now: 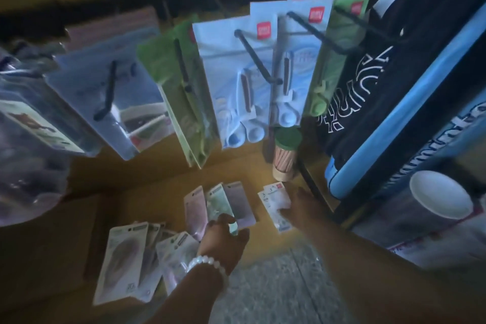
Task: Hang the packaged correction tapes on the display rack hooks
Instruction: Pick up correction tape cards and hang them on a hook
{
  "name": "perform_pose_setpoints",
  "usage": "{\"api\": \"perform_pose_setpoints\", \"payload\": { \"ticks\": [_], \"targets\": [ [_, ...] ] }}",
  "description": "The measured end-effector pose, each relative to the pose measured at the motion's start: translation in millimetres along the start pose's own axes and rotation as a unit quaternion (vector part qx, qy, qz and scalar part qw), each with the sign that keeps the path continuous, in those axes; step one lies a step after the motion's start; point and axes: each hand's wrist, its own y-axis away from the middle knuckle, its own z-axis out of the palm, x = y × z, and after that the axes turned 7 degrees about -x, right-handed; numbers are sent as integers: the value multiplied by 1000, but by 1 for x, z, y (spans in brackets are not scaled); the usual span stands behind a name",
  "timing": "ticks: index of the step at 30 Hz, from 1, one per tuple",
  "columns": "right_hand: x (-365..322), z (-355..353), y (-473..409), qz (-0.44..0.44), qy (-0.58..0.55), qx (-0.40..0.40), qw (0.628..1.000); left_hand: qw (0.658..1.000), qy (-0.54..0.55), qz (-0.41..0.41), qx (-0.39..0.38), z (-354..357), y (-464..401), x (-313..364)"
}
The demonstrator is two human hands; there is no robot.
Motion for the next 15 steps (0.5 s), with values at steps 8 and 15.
{"api": "perform_pose_setpoints", "payload": {
  "ticks": [8, 15],
  "targets": [
    [-9, 31, -33, 79, -30, 18, 996, 1000, 13, 11, 3, -1, -24, -7],
    [-1, 37, -47, 108, -56, -84, 989, 1000, 7, -1, -15, 6, -26, 1]
  ]
}}
